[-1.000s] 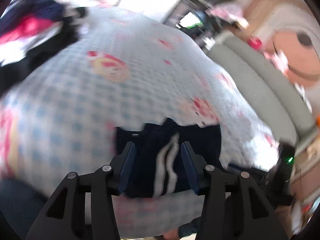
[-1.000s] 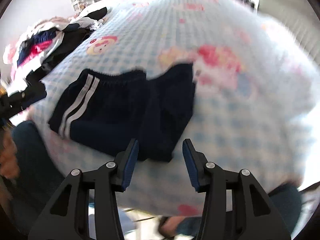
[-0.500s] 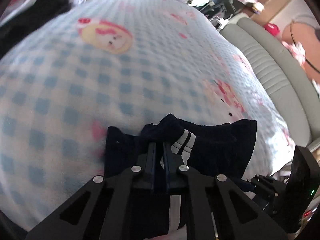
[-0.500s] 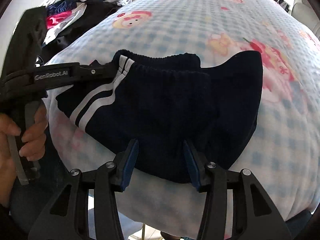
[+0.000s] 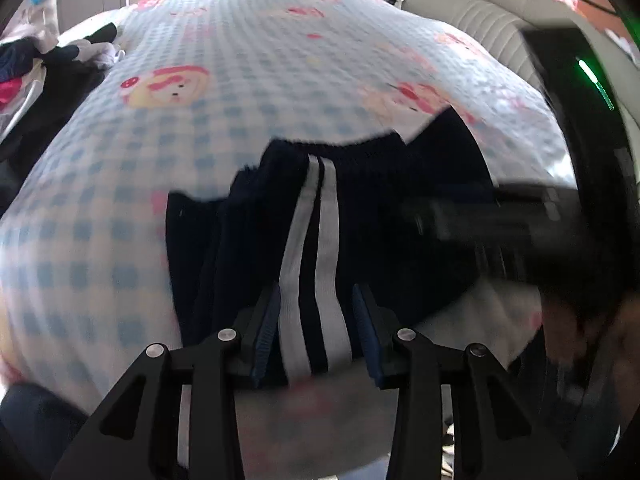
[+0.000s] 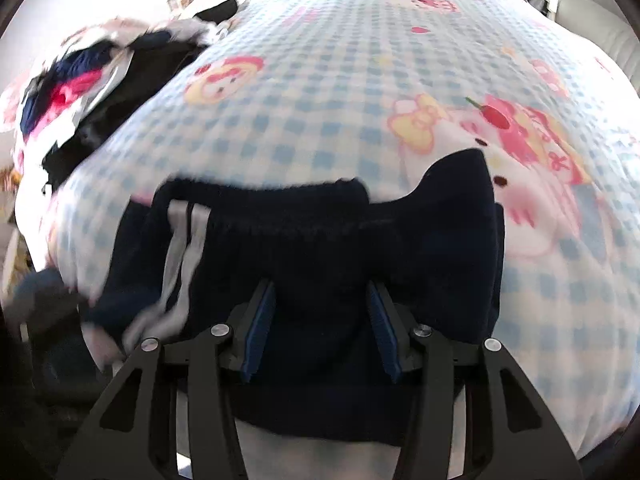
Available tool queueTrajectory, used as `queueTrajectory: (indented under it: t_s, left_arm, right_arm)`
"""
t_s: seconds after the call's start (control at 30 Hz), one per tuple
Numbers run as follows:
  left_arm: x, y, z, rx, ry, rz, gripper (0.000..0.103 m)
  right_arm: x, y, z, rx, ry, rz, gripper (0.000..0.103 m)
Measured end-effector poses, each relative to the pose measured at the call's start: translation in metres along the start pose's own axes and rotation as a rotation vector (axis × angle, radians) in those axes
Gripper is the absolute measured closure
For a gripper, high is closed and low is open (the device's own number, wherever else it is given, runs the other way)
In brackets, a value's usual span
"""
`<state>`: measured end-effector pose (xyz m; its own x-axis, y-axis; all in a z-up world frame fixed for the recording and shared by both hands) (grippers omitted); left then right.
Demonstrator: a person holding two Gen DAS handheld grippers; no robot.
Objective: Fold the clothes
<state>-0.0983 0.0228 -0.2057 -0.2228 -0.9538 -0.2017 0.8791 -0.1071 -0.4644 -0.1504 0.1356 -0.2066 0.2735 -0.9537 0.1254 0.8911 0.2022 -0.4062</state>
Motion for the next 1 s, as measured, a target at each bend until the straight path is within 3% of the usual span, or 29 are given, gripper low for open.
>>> queueTrajectory:
  t_s: [0.3,0.43,0.53,0.67,0.7,0.83,0.9,1.0]
  left_arm:
    - [0.004,-0.007,0.022,-0.122,0.016,0.046,0.059]
    - [0.011,-0.006,0.008,-0.068,-0.005,0.083,0.058]
    - [0.014,-0.007,0.011,-0.087,-0.007,0.109,0.058]
    - [0.033,-0.007,0.027,-0.152,0.063,0.204,0.057]
    - [0.038,-0.009,0.028,-0.162,0.061,0.223,0.051]
    - [0.052,-0.007,0.015,-0.112,-0.009,0.273,0.048]
    - [0.059,-0.004,0.011,-0.087,-0.027,0.295,0.048]
    - [0.066,0.000,0.004,-0.052,0.043,0.337,0.042]
  right_arm:
    - [0.006,0.005,0.028,-0.026,0.020,-0.029,0.051]
    - [0.008,0.019,0.030,-0.011,0.041,0.005,0.044]
    - [0.006,0.029,0.019,0.020,0.065,0.021,0.044]
    - [-0.001,0.041,0.031,0.013,0.049,-0.006,0.044]
    - [-0.002,0.043,0.039,-0.003,0.041,-0.019,0.044]
    - [-0.016,0.039,0.054,-0.059,0.092,-0.050,0.040]
    - [-0.026,0.037,0.046,-0.035,0.088,-0.090,0.040]
    - [-0.034,0.036,0.027,0.022,0.037,-0.134,0.037]
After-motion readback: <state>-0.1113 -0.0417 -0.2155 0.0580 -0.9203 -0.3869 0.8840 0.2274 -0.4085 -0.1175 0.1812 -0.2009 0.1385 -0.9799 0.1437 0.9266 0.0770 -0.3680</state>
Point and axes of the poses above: each gripper's, at about its wrist camera, not at the fingertips, and z roughly against the way its jaws point, x to its left, y to its underside, the point moved 4 cm from there along -z, roughly the way its jaws point, and after that the axes turned 4 degrees about x, right-handed, at the moved point
